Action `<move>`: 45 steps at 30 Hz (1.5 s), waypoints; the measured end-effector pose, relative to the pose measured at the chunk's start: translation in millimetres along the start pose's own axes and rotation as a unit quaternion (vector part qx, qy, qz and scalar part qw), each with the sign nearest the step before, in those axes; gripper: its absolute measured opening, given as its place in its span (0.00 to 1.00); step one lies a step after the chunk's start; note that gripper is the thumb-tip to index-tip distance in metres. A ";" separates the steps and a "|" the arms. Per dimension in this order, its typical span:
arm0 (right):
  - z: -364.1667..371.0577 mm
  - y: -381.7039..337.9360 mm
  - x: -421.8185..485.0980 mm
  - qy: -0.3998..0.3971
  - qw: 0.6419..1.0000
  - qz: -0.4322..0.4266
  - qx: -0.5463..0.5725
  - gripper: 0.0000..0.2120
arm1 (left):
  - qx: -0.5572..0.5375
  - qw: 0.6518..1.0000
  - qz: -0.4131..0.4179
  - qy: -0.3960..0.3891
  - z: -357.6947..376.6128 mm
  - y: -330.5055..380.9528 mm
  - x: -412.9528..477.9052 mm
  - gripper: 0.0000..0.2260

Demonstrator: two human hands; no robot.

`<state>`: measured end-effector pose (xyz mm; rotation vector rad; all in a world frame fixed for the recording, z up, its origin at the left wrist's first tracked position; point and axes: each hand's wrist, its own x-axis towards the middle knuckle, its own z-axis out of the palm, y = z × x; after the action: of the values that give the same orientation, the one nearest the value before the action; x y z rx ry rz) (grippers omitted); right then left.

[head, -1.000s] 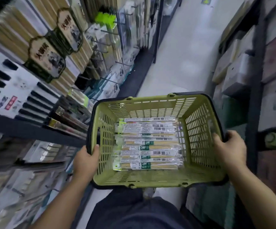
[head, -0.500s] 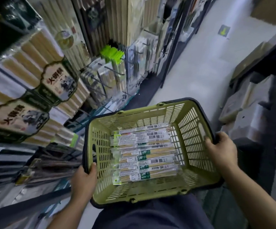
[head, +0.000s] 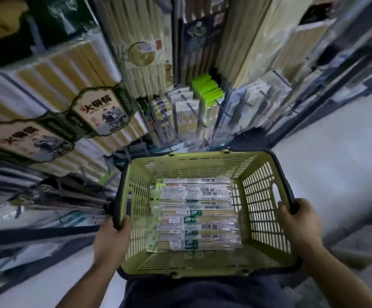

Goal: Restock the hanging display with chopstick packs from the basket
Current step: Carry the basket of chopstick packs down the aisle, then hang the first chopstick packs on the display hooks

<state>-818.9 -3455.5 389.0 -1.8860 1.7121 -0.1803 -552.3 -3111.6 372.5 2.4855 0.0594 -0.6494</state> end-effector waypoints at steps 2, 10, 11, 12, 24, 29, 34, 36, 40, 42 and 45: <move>6.3 -0.1 38.7 -0.044 0.999 -0.025 -0.014 0.12 | -0.016 0.999 -0.034 0.036 16.9 3.8 -16.3 0.09; 28.6 -1.0 143.1 -0.171 0.973 -0.141 -0.066 0.13 | -0.079 0.971 -0.181 0.132 97.4 3.6 -99.7 0.14; 34.6 0.8 149.5 -0.176 0.970 -0.154 -0.069 0.13 | -0.081 0.968 -0.194 0.135 106.8 -0.1 -105.5 0.14; 41.8 5.1 154.8 -0.180 0.967 -0.162 -0.074 0.13 | -0.082 0.966 -0.205 0.134 115.9 -4.5 -109.4 0.14; 161.9 98.4 174.9 -0.178 0.962 -0.154 -0.137 0.12 | -0.044 0.964 -0.247 0.086 230.0 -104.3 -61.1 0.16; 233.5 132.1 189.5 -0.176 0.961 -0.154 -0.151 0.13 | -0.063 0.962 -0.255 0.073 291.5 -151.9 -12.1 0.13; 326.4 172.2 208.8 -0.172 0.963 -0.155 -0.142 0.14 | -0.064 0.960 -0.265 0.065 354.8 -205.6 44.6 0.10; 363.8 186.2 215.4 -0.173 0.961 -0.165 -0.141 0.15 | -0.056 0.960 -0.266 0.068 375.4 -224.4 67.9 0.12; 425.0 200.1 226.5 -0.178 0.958 -0.174 -0.143 0.17 | -0.065 0.959 -0.258 0.098 407.9 -258.6 107.7 0.16; 446.5 209.9 229.8 -0.165 0.959 -0.181 -0.142 0.16 | -0.066 0.959 -0.253 0.114 420.3 -272.4 120.4 0.16; 471.1 219.7 232.7 -0.140 0.961 -0.192 -0.144 0.16 | -0.085 0.956 -0.243 0.141 438.9 -289.7 134.5 0.16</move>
<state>-750.4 -3525.5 -172.0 -2.3203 1.2226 0.1914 -677.3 -3115.6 -155.7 2.3828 0.8206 -0.4490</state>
